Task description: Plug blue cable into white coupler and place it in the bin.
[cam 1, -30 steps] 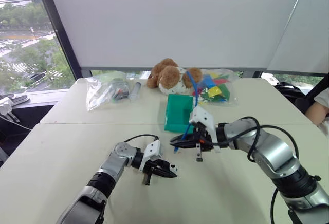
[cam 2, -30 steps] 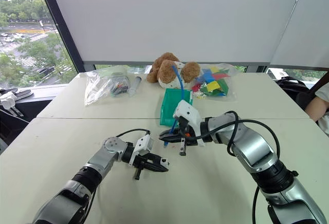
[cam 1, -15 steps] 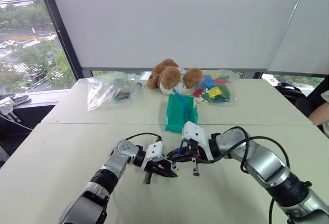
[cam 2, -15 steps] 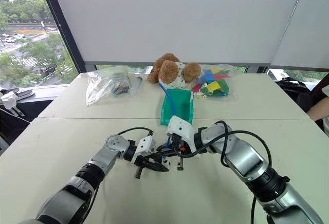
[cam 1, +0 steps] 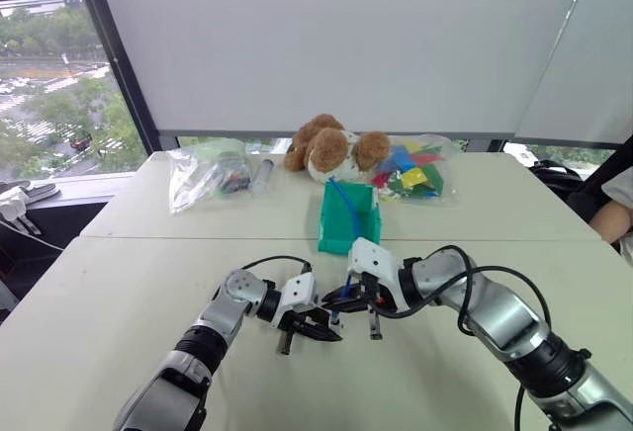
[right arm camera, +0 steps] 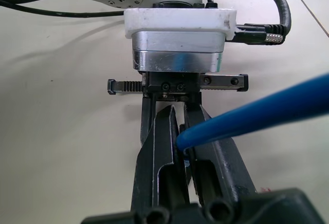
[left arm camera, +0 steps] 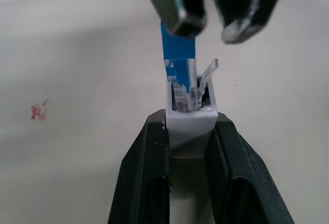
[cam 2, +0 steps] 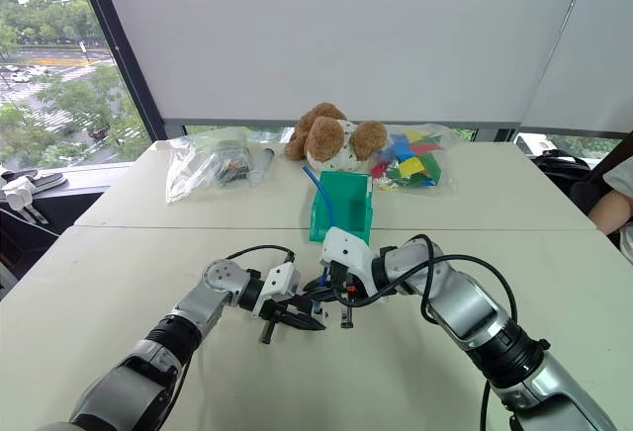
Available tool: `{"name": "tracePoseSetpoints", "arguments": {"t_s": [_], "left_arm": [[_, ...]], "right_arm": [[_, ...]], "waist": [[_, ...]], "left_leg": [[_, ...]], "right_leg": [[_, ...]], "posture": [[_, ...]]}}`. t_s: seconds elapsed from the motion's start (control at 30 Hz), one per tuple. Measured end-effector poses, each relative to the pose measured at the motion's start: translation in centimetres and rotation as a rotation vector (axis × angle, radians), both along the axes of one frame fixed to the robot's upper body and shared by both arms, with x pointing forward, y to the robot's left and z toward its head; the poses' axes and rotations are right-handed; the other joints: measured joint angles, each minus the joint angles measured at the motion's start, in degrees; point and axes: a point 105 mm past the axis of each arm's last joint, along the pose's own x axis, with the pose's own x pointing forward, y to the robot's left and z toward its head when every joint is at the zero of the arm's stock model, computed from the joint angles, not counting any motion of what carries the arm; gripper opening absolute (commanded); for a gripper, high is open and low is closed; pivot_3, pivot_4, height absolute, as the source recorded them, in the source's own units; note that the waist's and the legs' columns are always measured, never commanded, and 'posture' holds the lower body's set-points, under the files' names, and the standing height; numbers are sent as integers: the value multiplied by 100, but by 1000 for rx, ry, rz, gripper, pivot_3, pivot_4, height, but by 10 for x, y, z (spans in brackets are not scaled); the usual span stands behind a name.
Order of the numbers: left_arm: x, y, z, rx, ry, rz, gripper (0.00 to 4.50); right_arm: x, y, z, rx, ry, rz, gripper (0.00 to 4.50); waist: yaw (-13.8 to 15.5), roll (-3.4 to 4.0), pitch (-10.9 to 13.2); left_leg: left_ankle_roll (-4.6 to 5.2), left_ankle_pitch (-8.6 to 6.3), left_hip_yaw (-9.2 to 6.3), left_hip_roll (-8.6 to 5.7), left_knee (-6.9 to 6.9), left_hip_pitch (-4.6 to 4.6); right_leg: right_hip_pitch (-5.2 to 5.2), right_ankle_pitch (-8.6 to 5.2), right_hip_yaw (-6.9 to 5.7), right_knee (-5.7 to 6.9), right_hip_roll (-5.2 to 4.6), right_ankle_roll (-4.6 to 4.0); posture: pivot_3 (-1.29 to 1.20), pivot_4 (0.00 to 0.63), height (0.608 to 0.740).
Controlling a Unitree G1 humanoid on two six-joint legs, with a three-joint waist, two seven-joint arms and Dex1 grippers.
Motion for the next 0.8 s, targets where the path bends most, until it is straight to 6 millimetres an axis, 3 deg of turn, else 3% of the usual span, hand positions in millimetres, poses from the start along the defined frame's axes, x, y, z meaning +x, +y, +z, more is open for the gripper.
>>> {"name": "tracePoseSetpoints", "arguments": {"t_s": [0.8], "left_arm": [[0,-1,0,-3,-6,4,335]], "right_arm": [[-7,-3,-1,-67,9,55,0]], "waist": [[10,-2,-3]], "left_leg": [[0,0,-1,0,3,2]], "right_leg": [[3,0,0,0,-1,0]], "posture": [[0,150,740]]}}
